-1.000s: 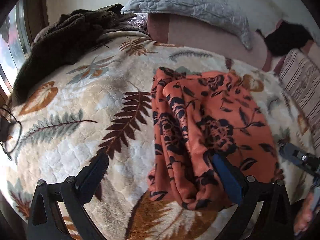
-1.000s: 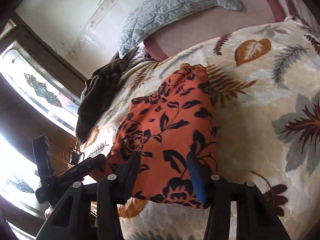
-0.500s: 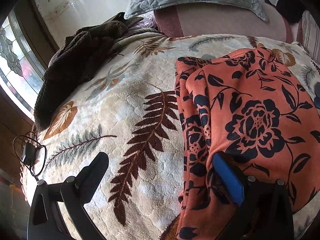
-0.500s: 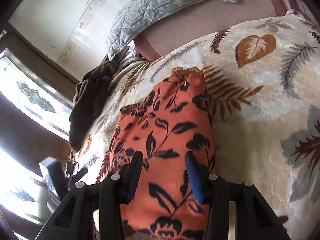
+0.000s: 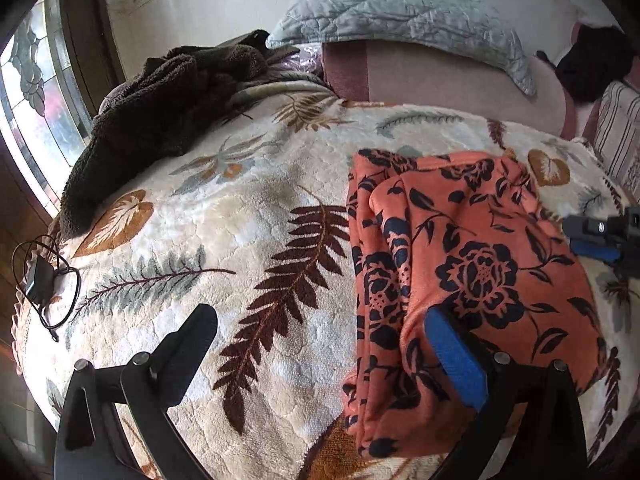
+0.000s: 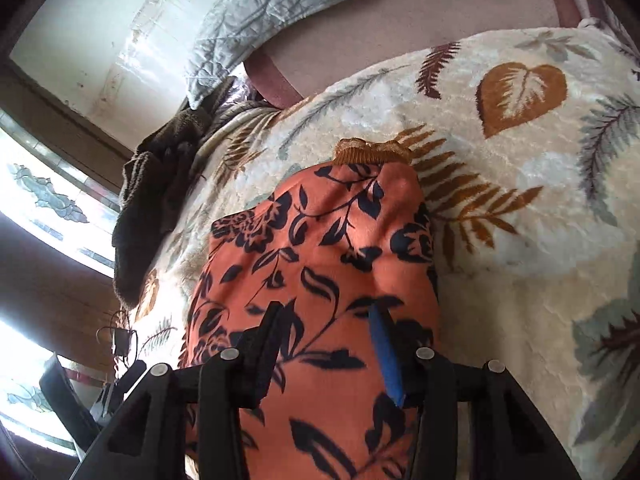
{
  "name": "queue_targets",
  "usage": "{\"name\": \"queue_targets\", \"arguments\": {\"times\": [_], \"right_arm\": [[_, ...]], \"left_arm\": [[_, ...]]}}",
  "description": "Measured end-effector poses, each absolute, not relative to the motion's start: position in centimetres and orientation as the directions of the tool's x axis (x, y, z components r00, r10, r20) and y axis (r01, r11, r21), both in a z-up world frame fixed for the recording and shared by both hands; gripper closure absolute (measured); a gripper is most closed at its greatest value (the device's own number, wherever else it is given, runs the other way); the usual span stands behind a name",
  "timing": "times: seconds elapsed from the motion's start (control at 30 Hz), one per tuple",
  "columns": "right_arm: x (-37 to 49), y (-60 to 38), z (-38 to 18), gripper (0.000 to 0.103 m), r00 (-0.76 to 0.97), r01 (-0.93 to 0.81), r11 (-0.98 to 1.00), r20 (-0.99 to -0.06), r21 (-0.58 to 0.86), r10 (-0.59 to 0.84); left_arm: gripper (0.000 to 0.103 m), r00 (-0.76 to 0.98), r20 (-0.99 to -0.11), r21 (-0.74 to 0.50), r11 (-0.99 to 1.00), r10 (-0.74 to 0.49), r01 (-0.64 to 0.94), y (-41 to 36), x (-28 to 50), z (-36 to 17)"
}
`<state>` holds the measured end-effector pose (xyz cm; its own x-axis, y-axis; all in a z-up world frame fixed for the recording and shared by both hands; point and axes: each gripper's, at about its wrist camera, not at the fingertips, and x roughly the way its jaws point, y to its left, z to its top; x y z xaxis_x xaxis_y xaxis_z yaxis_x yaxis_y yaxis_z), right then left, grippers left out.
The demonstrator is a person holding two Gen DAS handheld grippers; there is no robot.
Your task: Fold small clothes
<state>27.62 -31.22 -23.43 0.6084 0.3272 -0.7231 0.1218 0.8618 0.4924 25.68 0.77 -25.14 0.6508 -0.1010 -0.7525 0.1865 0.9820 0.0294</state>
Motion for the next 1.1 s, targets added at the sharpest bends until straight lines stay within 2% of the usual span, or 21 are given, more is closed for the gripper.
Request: {"name": "queue_targets", "arguments": {"times": [0.1, 0.23, 0.3, 0.37, 0.43, 0.67, 0.83, 1.0, 1.1], "right_arm": [[23.6, -30.8, -23.1, 0.055, 0.617, 0.067, 0.868, -0.704, 0.492, 0.351], [20.7, -29.5, -25.8, 0.049, 0.584, 0.062, 0.891, -0.74, 0.45, 0.333], [20.6, -29.0, -26.1, 0.049, 0.596, 0.041, 0.912, -0.743, 0.409, 0.306], [20.5, -29.2, -25.5, 0.05, 0.593, 0.047, 0.903, -0.74, 0.426, 0.318], [19.6, -30.0, -25.1, 0.05, 0.605, 0.05, 0.883, -0.717, 0.467, 0.345], [17.0, -30.6, -24.2, 0.049, 0.645, 0.053, 0.88, -0.688, 0.473, 0.331], [18.1, -29.8, -26.5, 0.047, 0.577, 0.085, 0.896, -0.755, 0.435, 0.312], [18.5, -30.5, -25.4, 0.045, 0.611, 0.097, 0.879, -0.725, 0.467, 0.318], [19.7, -29.8, -24.1, 0.045, 0.649, 0.067, 0.9, -0.704, 0.43, 0.288]], "left_arm": [[0.0, 0.669, -0.731, -0.005, 0.983, -0.131, 0.186, 0.9, 24.7, -24.4], [0.0, 0.569, -0.822, 0.14, 0.969, 0.0, 0.202, -1.4, 25.8, -28.7], [0.0, 0.58, -0.814, 0.095, 0.982, -0.019, 0.166, -1.1, 25.9, -28.6], [0.0, 0.572, -0.82, 0.093, 0.984, -0.011, 0.152, -0.9, 26.0, -28.2], [0.0, 0.599, -0.801, 0.113, 0.986, 0.015, 0.126, -0.9, 25.2, -27.6], [0.0, 0.702, -0.711, 0.183, 0.974, 0.038, 0.132, -1.8, 21.5, -25.0], [0.0, 0.675, -0.737, 0.197, 0.967, 0.038, 0.16, -1.8, 22.1, -26.5], [0.0, 0.682, -0.731, 0.191, 0.966, 0.02, 0.177, -1.7, 22.6, -26.8], [0.0, 0.684, -0.729, 0.199, 0.963, 0.023, 0.18, -1.9, 22.8, -27.0]]}}
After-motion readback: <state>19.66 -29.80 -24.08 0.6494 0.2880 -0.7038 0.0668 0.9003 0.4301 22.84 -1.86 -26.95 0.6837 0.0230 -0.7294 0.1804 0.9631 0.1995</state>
